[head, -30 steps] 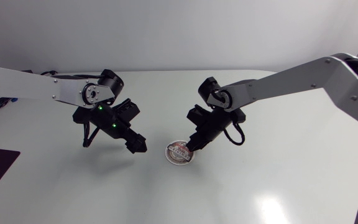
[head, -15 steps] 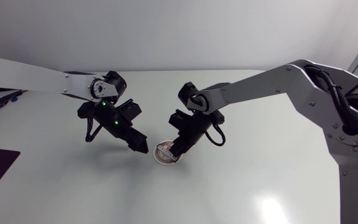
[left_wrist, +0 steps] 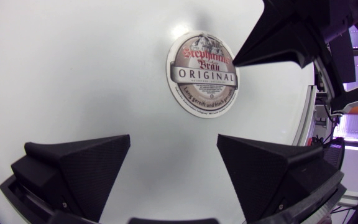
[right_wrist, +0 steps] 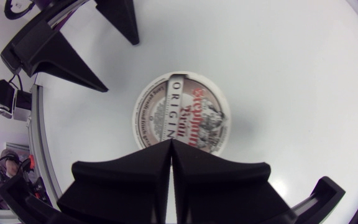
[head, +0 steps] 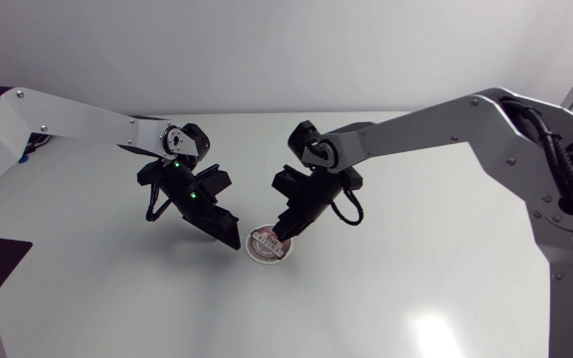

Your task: Turn the coaster over.

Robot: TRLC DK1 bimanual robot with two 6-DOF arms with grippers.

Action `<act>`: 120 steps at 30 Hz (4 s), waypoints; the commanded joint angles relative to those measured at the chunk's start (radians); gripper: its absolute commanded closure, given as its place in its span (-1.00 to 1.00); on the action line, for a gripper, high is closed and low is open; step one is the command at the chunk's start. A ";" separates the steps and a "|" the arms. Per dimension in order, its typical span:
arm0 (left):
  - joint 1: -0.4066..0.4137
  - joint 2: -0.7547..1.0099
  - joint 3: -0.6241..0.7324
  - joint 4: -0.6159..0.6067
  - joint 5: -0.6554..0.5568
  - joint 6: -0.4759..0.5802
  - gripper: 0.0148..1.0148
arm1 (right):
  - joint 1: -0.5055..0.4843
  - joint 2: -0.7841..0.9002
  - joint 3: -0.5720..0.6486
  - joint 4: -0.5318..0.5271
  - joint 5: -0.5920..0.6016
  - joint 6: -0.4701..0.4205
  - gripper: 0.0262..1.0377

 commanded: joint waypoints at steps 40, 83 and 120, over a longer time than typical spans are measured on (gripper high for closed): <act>0.080 -0.081 -0.048 -0.034 0.017 0.092 -0.93 | -0.042 0.104 0.113 -0.092 0.011 -0.014 0.96; -0.003 0.145 0.172 -0.146 0.106 0.067 -0.94 | -0.059 0.176 0.222 -0.209 -0.097 -0.020 0.96; -0.051 0.130 0.104 -0.003 0.019 -0.014 -0.94 | -0.063 0.196 0.138 -0.215 -0.026 -0.160 0.96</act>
